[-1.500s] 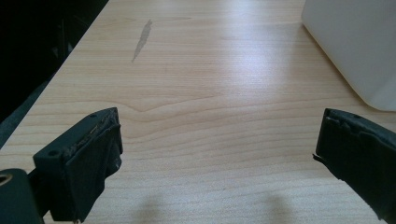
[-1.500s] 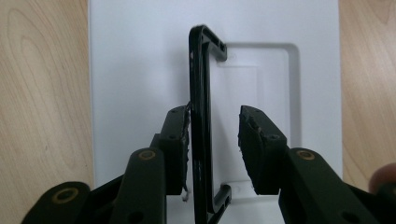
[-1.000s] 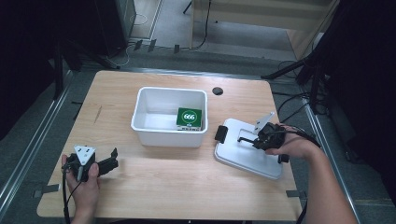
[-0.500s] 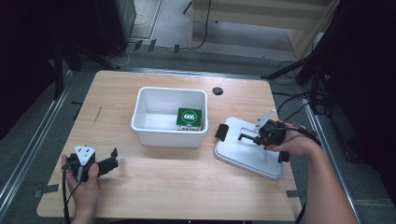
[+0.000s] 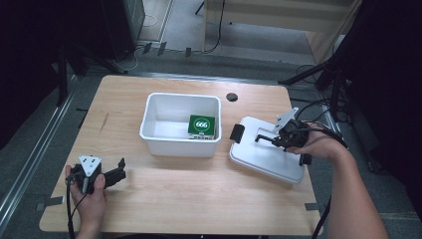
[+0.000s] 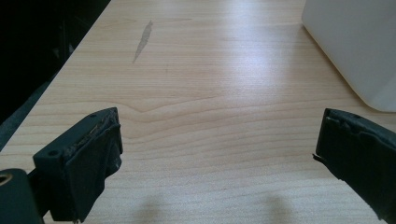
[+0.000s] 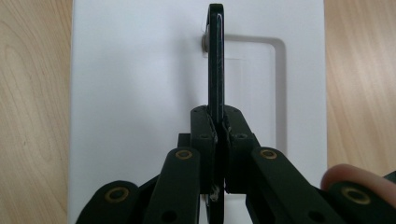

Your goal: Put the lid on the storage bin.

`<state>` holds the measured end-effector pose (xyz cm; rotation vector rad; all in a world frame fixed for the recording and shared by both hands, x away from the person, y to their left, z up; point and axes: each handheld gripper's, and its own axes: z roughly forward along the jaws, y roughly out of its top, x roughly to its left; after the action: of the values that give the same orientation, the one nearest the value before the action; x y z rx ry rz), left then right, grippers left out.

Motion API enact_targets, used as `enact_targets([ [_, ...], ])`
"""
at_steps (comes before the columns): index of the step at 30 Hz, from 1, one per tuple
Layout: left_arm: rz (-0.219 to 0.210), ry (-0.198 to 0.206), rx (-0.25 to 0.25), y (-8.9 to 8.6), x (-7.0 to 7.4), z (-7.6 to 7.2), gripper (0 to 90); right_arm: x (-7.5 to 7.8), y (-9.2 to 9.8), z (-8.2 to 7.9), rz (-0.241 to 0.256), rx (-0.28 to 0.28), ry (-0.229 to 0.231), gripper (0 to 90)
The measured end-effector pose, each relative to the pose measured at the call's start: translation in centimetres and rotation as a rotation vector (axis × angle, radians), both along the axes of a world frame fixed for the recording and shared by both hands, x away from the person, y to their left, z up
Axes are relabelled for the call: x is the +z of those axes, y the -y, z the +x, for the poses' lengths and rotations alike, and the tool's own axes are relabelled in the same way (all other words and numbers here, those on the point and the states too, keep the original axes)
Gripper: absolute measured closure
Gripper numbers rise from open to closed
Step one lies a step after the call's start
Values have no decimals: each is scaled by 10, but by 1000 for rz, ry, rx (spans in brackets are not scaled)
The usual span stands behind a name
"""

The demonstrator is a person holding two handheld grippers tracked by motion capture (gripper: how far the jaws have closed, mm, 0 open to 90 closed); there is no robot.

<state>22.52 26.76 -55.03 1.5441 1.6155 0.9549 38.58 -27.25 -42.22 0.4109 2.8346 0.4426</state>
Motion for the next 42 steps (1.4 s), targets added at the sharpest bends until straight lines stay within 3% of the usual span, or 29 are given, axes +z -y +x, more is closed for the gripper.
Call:
enact_targets([
  [16,0,-1,2,0,0,0,12,51,-1,2,26,28,46,855],
  [25,4,1,1,1,0,0,12,76,-5,3,7,53,63,856],
  [33,2,3,3,1,0,1,12,94,-16,6,5,72,73,855],
  [42,4,1,0,1,0,1,12,109,-42,11,3,117,75,855],
])
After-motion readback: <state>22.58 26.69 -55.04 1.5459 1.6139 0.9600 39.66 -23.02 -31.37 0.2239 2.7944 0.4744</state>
